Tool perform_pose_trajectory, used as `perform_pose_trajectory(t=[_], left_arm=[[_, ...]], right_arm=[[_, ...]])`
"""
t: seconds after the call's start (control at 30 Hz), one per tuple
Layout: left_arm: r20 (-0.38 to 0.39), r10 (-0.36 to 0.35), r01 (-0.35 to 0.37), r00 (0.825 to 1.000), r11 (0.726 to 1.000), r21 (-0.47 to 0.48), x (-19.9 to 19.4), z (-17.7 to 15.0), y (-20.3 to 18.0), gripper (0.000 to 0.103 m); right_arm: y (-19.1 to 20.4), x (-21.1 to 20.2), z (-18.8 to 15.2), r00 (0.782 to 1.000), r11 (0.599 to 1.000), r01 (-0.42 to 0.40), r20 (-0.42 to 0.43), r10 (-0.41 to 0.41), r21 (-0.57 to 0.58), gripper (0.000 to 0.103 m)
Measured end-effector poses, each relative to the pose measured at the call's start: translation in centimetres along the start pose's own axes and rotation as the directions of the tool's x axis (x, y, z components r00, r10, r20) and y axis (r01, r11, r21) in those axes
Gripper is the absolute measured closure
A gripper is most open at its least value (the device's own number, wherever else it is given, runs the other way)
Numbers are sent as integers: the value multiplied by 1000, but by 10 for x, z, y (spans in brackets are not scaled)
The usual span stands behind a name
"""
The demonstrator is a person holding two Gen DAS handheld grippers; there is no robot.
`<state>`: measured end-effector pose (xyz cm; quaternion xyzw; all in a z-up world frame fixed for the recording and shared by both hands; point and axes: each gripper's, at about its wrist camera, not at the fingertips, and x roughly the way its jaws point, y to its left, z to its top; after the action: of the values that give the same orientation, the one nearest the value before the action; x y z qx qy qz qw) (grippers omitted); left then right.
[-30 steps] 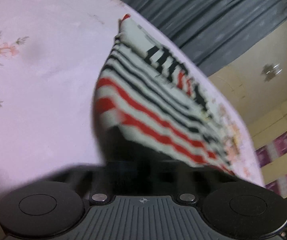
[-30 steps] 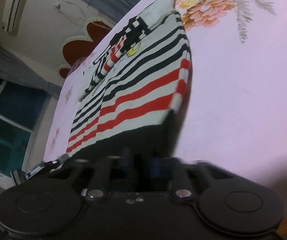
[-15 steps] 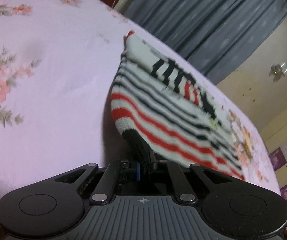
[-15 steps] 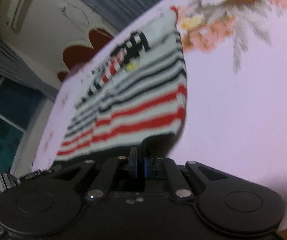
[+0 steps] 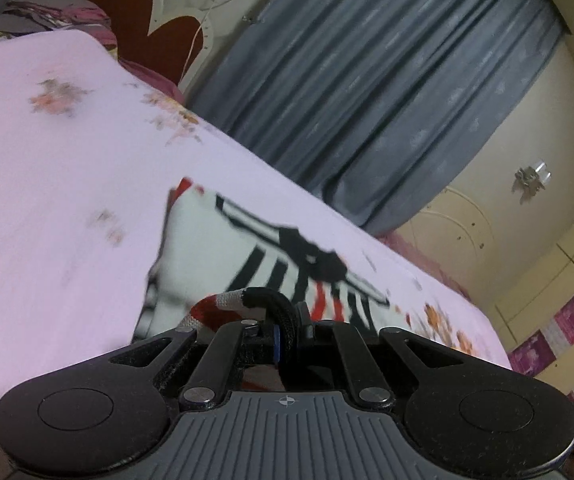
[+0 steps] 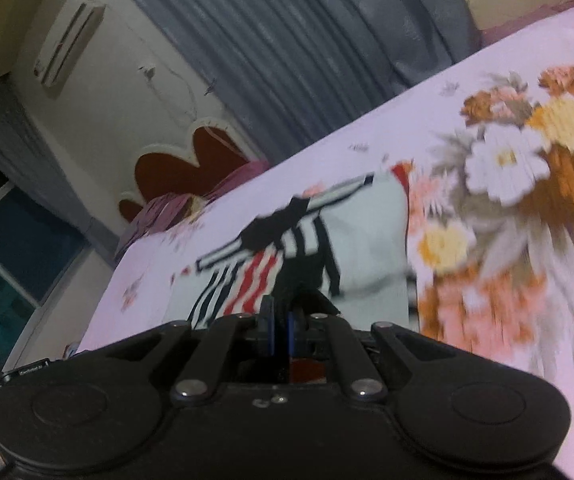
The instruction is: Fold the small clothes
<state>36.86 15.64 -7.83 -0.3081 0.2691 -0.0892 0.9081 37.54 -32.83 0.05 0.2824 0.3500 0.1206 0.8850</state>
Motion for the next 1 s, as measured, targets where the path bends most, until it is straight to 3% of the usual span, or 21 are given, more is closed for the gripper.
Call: perform_pose_trajectory(t=[0.27,0.5,0.63,0.7,0.73,0.77,0.8,0.83,0.93,1.0], left_arm=[[-78,36,-37,996,999,-3,119,67,3,97],[-227,92,-94,969,996,4,205,80,26,97],[-233,42,-44,972,999,-5,232,82,34,97],[-211,-25,17,977,999,-40,241,82,37,97],[-204,-60,45,977,996,-74,245,82,41,78],[-187,-88,70,978,992,-102,249,82,44,59],[-155,-95,78,983,991,-111,249,81,44,20],[-103,-92,81,990,991,-106,247,81,44,10],[-53,-119,112,991,986,-121,248,85,45,11],[-69,-47,45,996,999,-29,250,89,38,11]], right_arm=[[-19,97,72,999,997,43,-22,-42,57,97],[-50,177,92,989,989,99,-119,-86,111,97],[-66,207,97,985,981,112,-151,-88,159,97],[-76,218,99,986,976,88,-156,-57,198,93],[-81,222,99,990,972,58,-140,-26,227,85],[-85,224,100,993,968,51,-118,-22,245,70],[-86,225,101,995,966,65,-89,-44,249,60],[-87,224,102,996,965,81,-59,-68,250,42],[-85,222,105,998,968,59,-9,-59,246,47],[-80,217,107,998,976,60,-2,-61,207,53]])
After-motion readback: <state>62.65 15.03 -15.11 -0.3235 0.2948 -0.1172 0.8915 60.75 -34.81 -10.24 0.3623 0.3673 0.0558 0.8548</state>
